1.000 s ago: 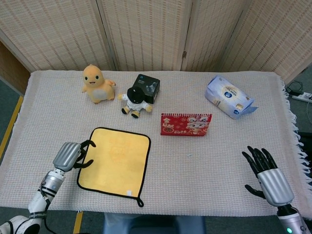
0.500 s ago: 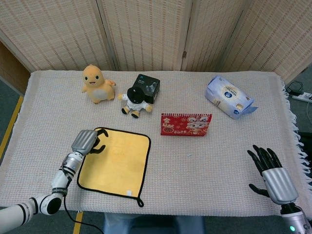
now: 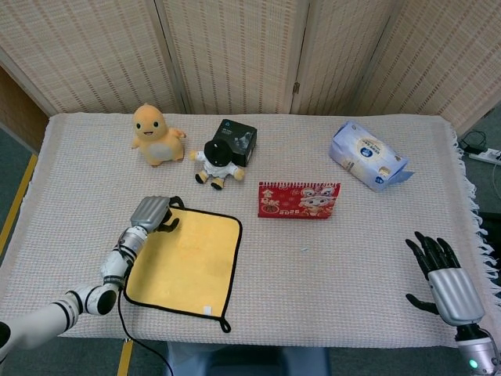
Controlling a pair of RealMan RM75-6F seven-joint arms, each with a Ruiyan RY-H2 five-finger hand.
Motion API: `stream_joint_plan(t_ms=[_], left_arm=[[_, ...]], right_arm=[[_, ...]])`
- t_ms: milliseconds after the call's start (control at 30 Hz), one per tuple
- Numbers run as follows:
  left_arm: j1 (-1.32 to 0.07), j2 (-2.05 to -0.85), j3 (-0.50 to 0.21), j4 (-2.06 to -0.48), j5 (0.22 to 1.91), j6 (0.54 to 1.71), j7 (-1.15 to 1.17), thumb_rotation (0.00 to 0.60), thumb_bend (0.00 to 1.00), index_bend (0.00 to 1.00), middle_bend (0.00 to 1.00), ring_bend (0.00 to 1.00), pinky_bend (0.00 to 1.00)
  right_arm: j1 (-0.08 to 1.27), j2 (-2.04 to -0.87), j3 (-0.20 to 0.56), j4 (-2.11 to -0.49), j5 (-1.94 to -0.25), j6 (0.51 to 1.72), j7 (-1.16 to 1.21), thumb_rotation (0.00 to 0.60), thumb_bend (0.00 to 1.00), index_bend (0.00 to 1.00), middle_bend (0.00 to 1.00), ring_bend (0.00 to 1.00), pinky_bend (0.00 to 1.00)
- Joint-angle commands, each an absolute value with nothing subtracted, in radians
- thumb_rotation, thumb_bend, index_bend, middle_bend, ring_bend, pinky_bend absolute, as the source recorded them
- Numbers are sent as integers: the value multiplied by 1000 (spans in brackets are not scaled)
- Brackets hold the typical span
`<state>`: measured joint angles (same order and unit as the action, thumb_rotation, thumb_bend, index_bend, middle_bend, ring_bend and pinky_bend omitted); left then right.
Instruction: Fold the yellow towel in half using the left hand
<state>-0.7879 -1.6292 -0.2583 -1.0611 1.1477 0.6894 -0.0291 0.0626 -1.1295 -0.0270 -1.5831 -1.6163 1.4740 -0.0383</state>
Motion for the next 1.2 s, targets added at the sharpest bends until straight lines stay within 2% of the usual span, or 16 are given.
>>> stream_joint_plan(t_ms=[33, 967, 1200], left_arm=[[-815, -1662, -262, -1007, 1149, 659, -70, 600, 495, 418, 1000, 1000, 1000], [-906, -1829, -226, -734, 1233, 596, -237, 600, 502, 395, 1000, 1000, 1000], [-908, -1845, -213, -697, 1261, 616, -264, 600, 502, 467, 1000, 1000, 1000]], right_arm=[[64, -1129, -24, -1581, -1608, 1468, -34, 600, 109, 0, 0, 0, 0], [59, -1112, -24, -1572, -1582, 1450, -6, 600, 109, 0, 0, 0, 0], [59, -1111, -22, -1571, -1579, 1448, -3, 600, 109, 0, 0, 0, 0]])
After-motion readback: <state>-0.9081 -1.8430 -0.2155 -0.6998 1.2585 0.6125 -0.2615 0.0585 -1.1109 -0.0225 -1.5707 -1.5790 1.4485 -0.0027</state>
